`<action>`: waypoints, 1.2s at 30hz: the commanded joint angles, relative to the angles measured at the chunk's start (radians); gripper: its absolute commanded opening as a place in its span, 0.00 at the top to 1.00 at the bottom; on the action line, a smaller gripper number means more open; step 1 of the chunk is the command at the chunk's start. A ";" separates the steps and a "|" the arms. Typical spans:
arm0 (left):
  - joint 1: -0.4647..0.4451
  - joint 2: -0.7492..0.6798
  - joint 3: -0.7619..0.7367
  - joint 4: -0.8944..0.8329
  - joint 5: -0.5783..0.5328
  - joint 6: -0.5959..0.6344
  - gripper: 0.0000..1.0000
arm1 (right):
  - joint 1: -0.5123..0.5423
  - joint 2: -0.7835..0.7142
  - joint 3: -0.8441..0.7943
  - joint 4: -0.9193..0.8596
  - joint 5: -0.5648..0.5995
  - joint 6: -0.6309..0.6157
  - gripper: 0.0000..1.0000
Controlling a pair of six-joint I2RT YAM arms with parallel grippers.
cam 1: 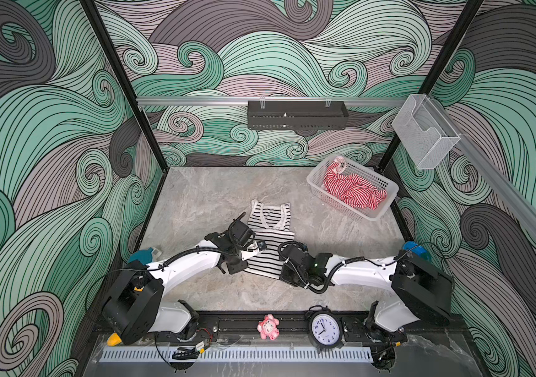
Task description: Fold and stack the tank tops
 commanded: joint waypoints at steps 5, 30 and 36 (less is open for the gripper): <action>-0.080 0.028 0.029 -0.044 0.043 0.042 0.55 | -0.038 -0.089 0.020 -0.140 0.033 -0.064 1.00; -0.196 0.167 0.038 -0.014 0.070 0.030 0.62 | -0.110 -0.149 -0.055 -0.097 -0.005 -0.086 1.00; -0.201 0.204 0.081 0.005 0.037 0.013 0.65 | -0.127 -0.156 -0.079 -0.067 -0.024 -0.086 1.00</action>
